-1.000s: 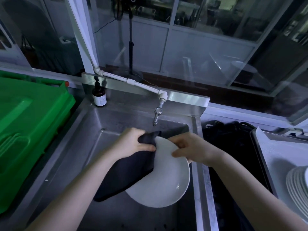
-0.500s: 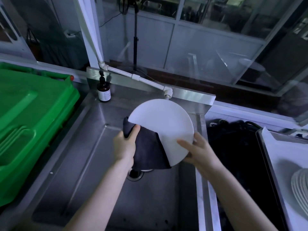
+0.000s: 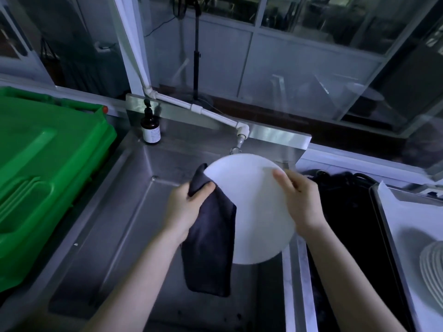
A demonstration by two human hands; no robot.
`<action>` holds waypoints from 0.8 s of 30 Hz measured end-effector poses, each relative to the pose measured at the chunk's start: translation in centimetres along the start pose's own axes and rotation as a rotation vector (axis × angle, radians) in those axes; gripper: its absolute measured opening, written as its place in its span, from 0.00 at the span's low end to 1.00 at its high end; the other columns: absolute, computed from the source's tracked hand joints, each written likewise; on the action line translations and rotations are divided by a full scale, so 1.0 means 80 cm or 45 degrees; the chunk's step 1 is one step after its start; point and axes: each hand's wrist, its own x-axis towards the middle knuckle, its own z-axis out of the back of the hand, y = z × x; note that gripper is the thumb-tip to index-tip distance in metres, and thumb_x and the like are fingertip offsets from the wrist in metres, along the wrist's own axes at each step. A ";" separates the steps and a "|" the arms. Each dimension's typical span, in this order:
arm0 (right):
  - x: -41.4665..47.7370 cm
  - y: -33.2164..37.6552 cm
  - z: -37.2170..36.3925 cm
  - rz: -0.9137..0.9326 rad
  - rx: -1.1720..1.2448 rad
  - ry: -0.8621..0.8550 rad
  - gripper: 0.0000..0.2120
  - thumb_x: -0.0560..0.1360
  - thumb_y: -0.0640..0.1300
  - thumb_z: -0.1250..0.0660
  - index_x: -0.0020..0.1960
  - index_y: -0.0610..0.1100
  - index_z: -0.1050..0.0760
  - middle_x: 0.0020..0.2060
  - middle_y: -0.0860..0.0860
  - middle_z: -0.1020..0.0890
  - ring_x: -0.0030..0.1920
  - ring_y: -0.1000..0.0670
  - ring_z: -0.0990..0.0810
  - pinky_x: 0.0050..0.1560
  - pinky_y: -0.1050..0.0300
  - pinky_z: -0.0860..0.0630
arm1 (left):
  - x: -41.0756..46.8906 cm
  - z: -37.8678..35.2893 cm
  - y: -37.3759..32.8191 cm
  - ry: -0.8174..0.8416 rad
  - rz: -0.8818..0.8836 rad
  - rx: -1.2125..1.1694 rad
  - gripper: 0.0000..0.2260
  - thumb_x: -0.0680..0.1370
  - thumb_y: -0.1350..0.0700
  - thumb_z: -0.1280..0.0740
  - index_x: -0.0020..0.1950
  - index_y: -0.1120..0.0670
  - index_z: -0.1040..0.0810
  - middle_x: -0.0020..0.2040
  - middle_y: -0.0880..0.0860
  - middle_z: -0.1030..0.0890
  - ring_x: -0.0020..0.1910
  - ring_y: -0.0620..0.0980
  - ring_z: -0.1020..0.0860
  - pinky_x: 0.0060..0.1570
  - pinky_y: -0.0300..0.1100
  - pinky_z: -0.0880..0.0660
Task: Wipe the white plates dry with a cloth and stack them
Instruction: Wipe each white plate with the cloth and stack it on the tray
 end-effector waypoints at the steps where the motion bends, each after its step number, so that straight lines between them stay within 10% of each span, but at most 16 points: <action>1: -0.007 -0.005 -0.005 -0.092 0.088 -0.087 0.19 0.80 0.50 0.34 0.35 0.40 0.27 0.26 0.56 0.32 0.29 0.57 0.36 0.30 0.60 0.39 | -0.002 -0.002 0.005 -0.054 0.114 -0.101 0.10 0.74 0.48 0.27 0.47 0.53 0.17 0.44 0.52 0.14 0.49 0.52 0.16 0.54 0.52 0.21; 7: -0.010 0.008 -0.008 0.097 -0.201 0.247 0.23 0.80 0.50 0.34 0.32 0.43 0.38 0.26 0.55 0.38 0.29 0.56 0.40 0.31 0.57 0.42 | 0.019 0.015 -0.013 0.232 -0.142 0.292 0.08 0.72 0.52 0.24 0.40 0.54 0.19 0.32 0.42 0.18 0.34 0.36 0.22 0.33 0.29 0.29; 11: -0.001 0.034 -0.013 0.291 -0.320 0.503 0.25 0.78 0.54 0.33 0.29 0.47 0.40 0.25 0.56 0.40 0.28 0.57 0.41 0.30 0.61 0.44 | 0.026 0.009 -0.032 0.486 -0.318 0.604 0.16 0.71 0.51 0.22 0.35 0.59 0.26 0.30 0.47 0.29 0.30 0.38 0.34 0.31 0.36 0.39; 15: 0.010 0.024 -0.005 0.080 -0.145 0.029 0.21 0.80 0.49 0.34 0.34 0.38 0.30 0.26 0.55 0.34 0.29 0.57 0.38 0.32 0.56 0.40 | 0.021 0.007 -0.014 0.012 -0.050 0.074 0.09 0.74 0.50 0.26 0.43 0.56 0.18 0.40 0.50 0.15 0.45 0.49 0.18 0.48 0.50 0.22; 19: -0.020 0.019 -0.057 -0.294 0.317 -0.611 0.21 0.81 0.52 0.36 0.32 0.43 0.32 0.25 0.56 0.34 0.29 0.57 0.38 0.31 0.61 0.37 | -0.003 -0.033 0.006 -0.510 0.471 -0.283 0.14 0.72 0.39 0.28 0.38 0.49 0.23 0.38 0.49 0.19 0.38 0.51 0.20 0.33 0.42 0.26; 24: -0.026 0.001 -0.041 -0.236 0.249 -0.210 0.07 0.79 0.50 0.32 0.42 0.52 0.25 0.35 0.58 0.21 0.36 0.56 0.24 0.39 0.56 0.27 | 0.003 -0.022 0.004 -0.469 0.350 -0.387 0.11 0.73 0.43 0.27 0.38 0.49 0.20 0.38 0.48 0.16 0.41 0.50 0.17 0.43 0.45 0.21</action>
